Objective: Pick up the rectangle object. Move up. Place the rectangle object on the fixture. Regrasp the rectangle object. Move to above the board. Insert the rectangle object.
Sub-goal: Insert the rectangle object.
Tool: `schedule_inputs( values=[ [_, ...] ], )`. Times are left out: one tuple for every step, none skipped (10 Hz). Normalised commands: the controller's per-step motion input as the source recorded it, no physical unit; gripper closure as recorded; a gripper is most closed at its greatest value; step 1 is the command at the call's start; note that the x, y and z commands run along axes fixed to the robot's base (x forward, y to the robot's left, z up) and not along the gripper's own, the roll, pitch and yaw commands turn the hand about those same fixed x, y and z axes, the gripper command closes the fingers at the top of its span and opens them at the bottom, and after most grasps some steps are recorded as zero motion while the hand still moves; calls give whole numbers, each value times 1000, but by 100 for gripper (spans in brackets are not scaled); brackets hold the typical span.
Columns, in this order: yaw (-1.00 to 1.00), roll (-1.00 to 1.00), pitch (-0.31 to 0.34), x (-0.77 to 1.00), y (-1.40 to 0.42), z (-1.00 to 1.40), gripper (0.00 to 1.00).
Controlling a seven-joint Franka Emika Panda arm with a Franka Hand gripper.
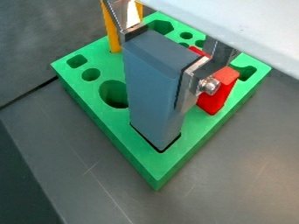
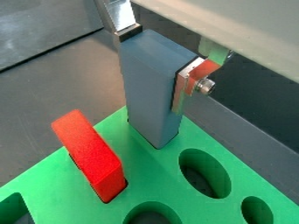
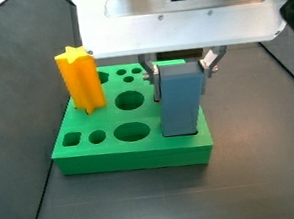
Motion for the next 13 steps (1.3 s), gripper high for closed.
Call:
schedule_inputs(
  values=[
    [-91,37,0,0,0,-91,100],
    [-80,27,-4,0,-3,-97,100],
    [-129,41,0,0,0,-71,100],
    [0,0,3,23,0,0,100],
    [0,104,0,0,0,-277,100],
    [-23,297,3,0,-106,-723,100],
    [-91,286,0,111,-203,-783,100],
    [-131,224,0,189,-209,-943,100],
    [-123,179,0,237,-180,-1000,100],
    [-94,140,-9,220,-171,-1000,100],
    [0,-26,-43,-14,0,0,100],
    [0,24,0,0,0,-3,100],
    [0,0,0,0,0,0,100]
  ],
)
